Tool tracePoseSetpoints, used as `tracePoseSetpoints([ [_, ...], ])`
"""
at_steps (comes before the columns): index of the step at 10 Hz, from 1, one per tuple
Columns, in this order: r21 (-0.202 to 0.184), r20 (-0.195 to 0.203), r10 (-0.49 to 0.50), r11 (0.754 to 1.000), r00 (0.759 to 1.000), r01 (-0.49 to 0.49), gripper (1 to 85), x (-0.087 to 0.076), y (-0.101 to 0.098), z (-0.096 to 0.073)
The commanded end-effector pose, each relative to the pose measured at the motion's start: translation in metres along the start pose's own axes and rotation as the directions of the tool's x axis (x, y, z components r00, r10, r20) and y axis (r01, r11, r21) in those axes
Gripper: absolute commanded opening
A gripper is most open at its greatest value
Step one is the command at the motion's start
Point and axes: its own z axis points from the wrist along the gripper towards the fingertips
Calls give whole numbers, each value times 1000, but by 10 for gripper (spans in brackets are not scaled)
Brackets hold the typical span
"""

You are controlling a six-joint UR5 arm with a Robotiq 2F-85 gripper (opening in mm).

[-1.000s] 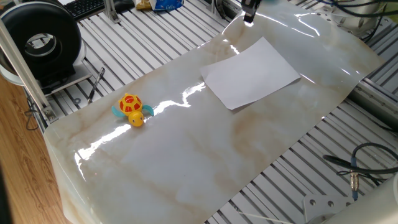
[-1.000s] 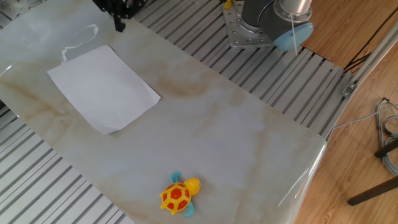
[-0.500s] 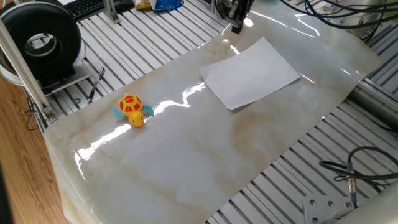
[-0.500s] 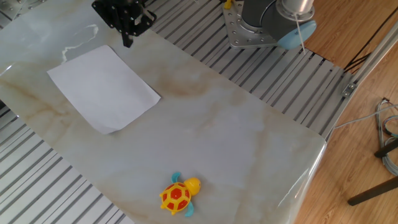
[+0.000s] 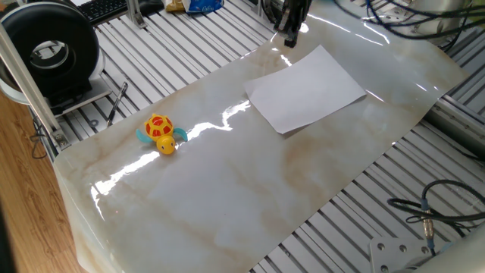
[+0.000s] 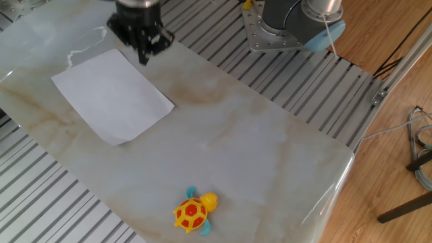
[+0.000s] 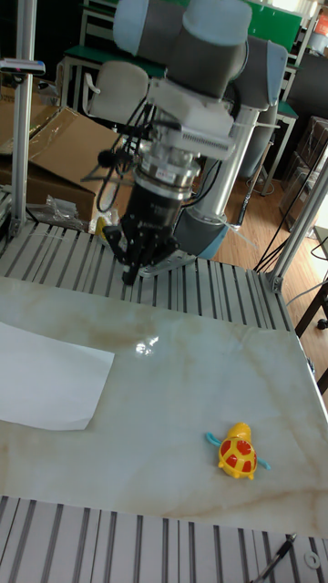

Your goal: Flip over and spread out the paper that is laid flat on the table

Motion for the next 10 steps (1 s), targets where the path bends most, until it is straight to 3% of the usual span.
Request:
tracePoseSetpoints([
  [1,-21,52,7,1000,999,-6,10,-26,15,34],
  [3,15,2,19,1000,1000,-19,10,-13,6,34],
  [4,28,19,40,999,999,-41,10,-13,3,37],
  [5,18,18,61,998,998,-62,10,-12,7,49],
  [6,23,-8,78,997,997,-78,10,-3,5,54],
  [10,-2,-47,116,993,992,-116,10,7,12,55],
])
